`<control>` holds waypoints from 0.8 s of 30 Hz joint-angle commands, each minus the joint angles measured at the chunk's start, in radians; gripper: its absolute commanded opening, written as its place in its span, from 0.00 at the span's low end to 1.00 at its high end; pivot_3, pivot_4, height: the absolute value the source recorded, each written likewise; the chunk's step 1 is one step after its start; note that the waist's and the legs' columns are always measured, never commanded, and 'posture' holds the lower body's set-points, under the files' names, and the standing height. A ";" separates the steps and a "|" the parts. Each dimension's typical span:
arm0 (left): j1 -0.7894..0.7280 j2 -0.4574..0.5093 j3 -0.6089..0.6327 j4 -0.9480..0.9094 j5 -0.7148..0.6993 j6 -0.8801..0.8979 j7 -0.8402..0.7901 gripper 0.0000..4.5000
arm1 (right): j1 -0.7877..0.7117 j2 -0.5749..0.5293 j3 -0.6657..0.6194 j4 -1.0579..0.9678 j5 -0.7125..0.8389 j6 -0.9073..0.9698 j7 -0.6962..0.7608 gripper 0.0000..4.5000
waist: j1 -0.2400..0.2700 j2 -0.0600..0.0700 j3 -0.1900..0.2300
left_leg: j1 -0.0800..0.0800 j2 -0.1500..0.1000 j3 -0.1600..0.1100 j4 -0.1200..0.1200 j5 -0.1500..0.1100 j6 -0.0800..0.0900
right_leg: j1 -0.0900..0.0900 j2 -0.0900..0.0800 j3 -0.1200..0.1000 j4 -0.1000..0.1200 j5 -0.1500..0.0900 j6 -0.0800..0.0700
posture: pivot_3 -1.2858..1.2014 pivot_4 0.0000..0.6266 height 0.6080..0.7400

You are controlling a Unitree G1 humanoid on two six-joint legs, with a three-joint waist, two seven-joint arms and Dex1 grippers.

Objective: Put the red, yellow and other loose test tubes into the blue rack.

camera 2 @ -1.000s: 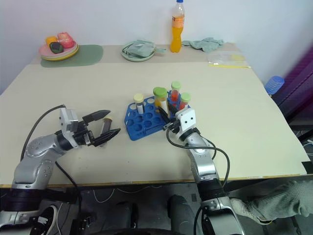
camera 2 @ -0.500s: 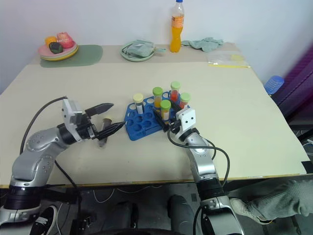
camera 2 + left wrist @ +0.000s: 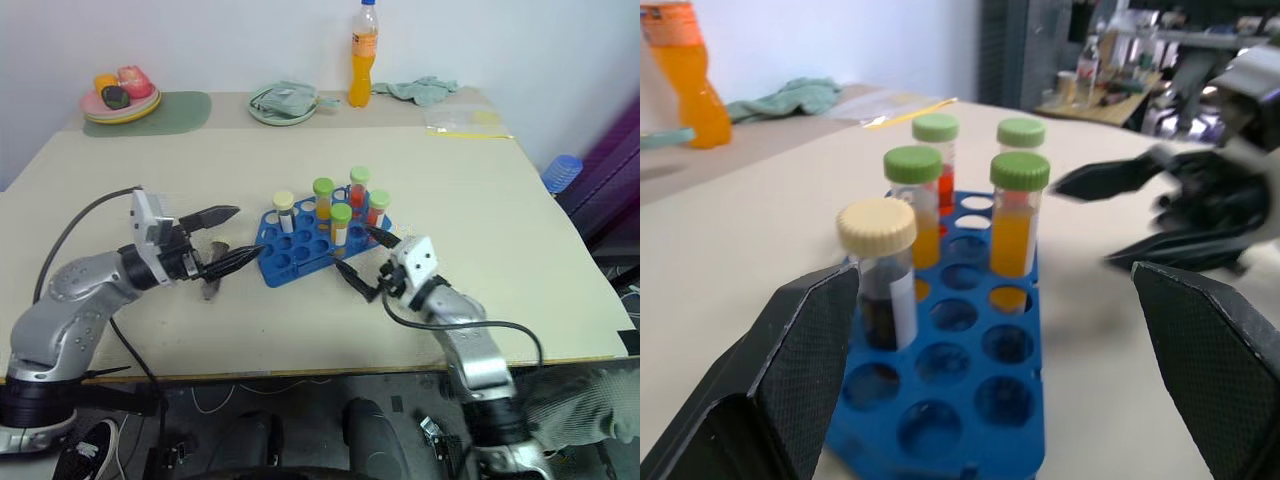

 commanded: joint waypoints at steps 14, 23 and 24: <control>-0.361 0.156 0.125 0.062 -0.174 1.048 0.341 1.00 | -0.185 -0.150 -0.051 -0.193 0.311 0.345 0.132 0.99 | 0.000 -0.006 0.003 | 0.000 0.000 -0.002 0.001 0.000 0.000 | 0.000 0.001 0.000 0.000 0.000 0.001 | 0.52 0.24 1.00; -0.592 0.321 -0.127 0.402 -0.246 1.141 0.310 1.00 | -0.235 -0.091 0.004 -0.150 0.285 0.322 0.143 0.99 | 0.002 -0.006 0.003 | -0.001 0.000 -0.003 -0.001 0.000 0.000 | -0.002 0.002 -0.001 0.001 0.000 0.000 | 0.52 0.24 1.00; -0.638 0.320 -0.157 0.460 -0.241 1.141 0.300 1.00 | -0.240 -0.087 0.008 -0.153 0.282 0.322 0.143 0.99 | 0.004 -0.006 0.003 | -0.001 0.000 -0.002 -0.001 0.000 0.000 | -0.002 0.002 -0.001 0.001 0.000 0.000 | 0.52 0.24 1.00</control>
